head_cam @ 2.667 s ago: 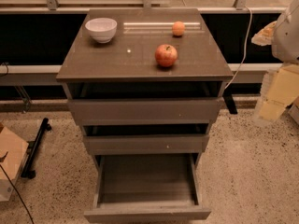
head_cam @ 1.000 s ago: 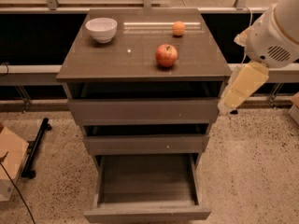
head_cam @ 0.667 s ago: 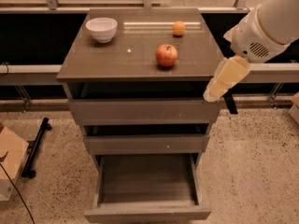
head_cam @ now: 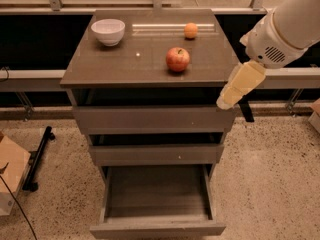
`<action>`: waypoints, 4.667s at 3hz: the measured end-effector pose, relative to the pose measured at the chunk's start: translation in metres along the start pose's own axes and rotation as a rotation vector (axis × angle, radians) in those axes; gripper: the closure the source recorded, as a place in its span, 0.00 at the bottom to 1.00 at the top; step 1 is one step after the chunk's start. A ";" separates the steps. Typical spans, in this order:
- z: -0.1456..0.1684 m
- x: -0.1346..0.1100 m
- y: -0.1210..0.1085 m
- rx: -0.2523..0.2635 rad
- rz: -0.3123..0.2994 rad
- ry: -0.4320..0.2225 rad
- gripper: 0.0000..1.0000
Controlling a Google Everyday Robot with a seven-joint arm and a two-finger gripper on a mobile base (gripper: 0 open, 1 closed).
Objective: Place apple into bottom drawer
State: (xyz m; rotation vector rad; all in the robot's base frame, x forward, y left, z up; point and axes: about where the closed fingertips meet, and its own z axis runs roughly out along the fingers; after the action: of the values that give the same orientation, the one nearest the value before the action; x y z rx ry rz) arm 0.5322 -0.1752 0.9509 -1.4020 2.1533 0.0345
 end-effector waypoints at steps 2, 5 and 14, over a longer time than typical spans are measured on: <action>0.048 -0.036 -0.031 0.043 0.130 -0.144 0.00; 0.131 -0.104 -0.094 0.033 0.220 -0.375 0.00; 0.115 -0.096 -0.044 -0.114 0.141 -0.386 1.00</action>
Offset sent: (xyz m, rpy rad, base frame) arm 0.1089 0.0470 -0.0170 0.2778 -0.1274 -0.1432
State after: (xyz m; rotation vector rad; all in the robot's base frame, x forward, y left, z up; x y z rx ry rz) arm 0.6478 -0.0788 0.9111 -1.1857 1.9425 0.4506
